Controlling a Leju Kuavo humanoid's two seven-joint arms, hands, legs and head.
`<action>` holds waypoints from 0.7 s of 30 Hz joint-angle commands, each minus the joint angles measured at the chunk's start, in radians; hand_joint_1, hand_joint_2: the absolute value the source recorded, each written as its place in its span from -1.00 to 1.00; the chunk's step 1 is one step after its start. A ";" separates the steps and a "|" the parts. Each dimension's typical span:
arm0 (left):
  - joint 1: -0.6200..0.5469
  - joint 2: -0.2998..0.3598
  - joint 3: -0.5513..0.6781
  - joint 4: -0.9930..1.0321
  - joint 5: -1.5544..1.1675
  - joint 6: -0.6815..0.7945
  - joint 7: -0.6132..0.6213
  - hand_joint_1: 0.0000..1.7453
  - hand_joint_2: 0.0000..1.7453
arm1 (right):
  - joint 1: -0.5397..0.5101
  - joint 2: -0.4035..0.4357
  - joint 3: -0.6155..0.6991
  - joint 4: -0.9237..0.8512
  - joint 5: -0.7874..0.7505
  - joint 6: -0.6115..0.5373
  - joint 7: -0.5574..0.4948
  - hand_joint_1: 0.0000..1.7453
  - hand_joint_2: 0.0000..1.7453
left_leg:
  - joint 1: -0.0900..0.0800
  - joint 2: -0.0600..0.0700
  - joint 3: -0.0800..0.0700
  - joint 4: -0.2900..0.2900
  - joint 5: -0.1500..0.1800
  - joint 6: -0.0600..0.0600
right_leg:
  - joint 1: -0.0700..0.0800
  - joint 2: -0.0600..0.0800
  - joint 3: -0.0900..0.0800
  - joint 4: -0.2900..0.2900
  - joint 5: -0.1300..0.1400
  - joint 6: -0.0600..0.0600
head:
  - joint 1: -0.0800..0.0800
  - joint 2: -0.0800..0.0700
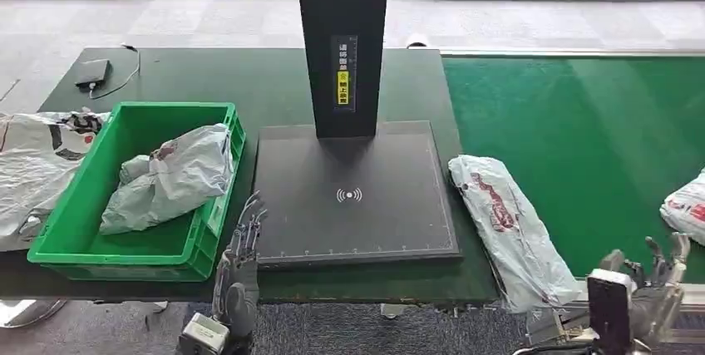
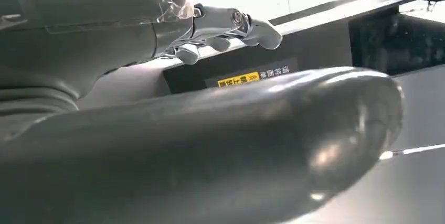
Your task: Moved the parcel from conveyor to table for the left to box.
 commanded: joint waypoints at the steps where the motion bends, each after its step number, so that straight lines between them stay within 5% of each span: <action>1: -0.040 0.022 -0.004 0.094 -0.029 0.013 0.036 -1.00 -1.00 | -0.194 -0.033 -0.076 0.582 0.169 0.027 0.061 -1.00 1.00 | 0.002 0.001 0.004 -0.003 0.001 0.000 | 0.002 0.001 0.005 -0.005 0.002 -0.001 | 0.000 0.000; 9: -0.052 0.039 -0.027 0.119 0.000 0.050 0.034 -1.00 -1.00 | -0.160 -0.004 -0.052 0.454 0.173 0.026 0.012 -1.00 1.00 | 0.000 0.000 0.003 -0.004 0.001 -0.001 | 0.001 0.000 0.002 -0.003 0.000 -0.003 | 0.000 0.000; 21: -0.046 0.042 -0.036 0.104 0.012 0.078 0.038 -1.00 -1.00 | -0.250 -0.034 -0.028 0.598 0.150 0.050 0.019 -1.00 1.00 | 0.000 0.001 0.001 -0.002 0.000 -0.001 | 0.001 0.001 0.000 -0.002 0.001 -0.002 | 0.000 0.000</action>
